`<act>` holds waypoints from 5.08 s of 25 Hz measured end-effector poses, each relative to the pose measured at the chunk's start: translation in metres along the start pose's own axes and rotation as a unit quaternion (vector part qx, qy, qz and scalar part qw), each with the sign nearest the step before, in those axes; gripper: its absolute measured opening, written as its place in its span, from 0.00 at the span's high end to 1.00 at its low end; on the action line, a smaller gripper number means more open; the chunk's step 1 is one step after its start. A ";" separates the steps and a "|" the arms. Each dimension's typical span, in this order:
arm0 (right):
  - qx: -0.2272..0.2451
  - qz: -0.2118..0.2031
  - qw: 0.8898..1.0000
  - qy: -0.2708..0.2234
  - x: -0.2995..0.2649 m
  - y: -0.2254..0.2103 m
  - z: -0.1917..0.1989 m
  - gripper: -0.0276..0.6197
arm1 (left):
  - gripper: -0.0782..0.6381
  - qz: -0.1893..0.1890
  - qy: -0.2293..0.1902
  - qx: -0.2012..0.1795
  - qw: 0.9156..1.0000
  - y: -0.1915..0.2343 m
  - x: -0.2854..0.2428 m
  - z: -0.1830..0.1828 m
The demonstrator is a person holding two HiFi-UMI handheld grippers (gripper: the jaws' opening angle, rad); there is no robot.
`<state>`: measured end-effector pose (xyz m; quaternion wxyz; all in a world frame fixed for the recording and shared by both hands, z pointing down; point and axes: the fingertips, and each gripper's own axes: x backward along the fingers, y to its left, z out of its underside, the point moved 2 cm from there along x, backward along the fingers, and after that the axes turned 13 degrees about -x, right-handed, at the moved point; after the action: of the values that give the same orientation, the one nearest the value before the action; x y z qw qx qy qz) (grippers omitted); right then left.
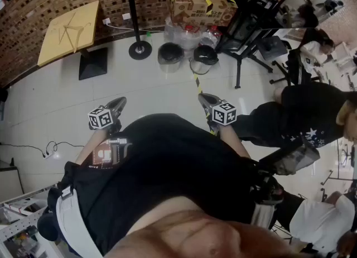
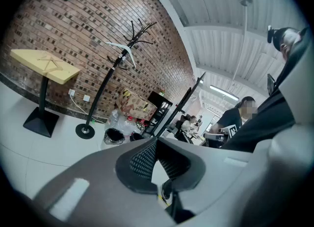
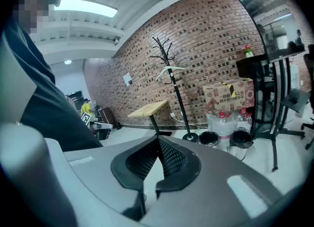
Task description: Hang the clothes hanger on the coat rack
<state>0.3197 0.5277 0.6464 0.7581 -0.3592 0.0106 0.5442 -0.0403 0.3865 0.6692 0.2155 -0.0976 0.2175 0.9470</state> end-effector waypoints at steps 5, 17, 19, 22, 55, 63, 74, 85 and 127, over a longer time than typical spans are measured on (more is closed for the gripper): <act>0.000 0.005 1.000 -0.004 0.019 -0.022 0.000 0.94 | 0.89 0.008 0.005 -0.001 1.000 -0.022 -0.020 0.007; 0.009 0.000 1.000 0.026 -0.043 -0.011 -0.018 0.94 | 0.89 -0.004 -0.003 0.023 1.000 0.028 -0.010 0.006; 0.017 -0.002 0.999 0.033 -0.069 -0.004 -0.027 0.94 | 0.89 -0.008 -0.007 0.030 0.999 0.053 -0.006 0.005; 0.024 -0.004 0.999 0.037 -0.118 0.014 -0.048 0.94 | 0.89 -0.012 -0.011 0.031 0.999 0.098 0.006 -0.006; 0.140 -0.189 0.960 0.153 -0.510 0.012 -0.285 0.94 | 0.89 -0.220 -0.051 0.065 0.972 0.366 -0.040 -0.134; 0.165 -0.217 0.947 0.167 -0.565 -0.019 -0.341 0.94 | 0.89 -0.245 -0.040 0.041 0.968 0.403 -0.099 -0.182; 0.160 -0.175 0.955 0.177 -0.664 0.029 -0.348 0.94 | 0.89 -0.240 0.014 -0.007 0.971 0.551 -0.077 -0.196; 0.146 -0.133 0.961 0.196 -0.717 0.069 -0.348 0.94 | 0.83 -0.242 0.129 -0.055 0.960 0.679 -0.070 -0.189; 0.154 -0.160 0.942 0.252 -0.741 0.006 -0.367 0.94 | 0.78 -0.325 0.144 0.081 0.931 0.710 -0.069 -0.155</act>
<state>0.1500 -0.2812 0.6723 0.8538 -0.3605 0.2273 0.2989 -0.2846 -0.2861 0.8138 0.4851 -0.2804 0.2780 0.7803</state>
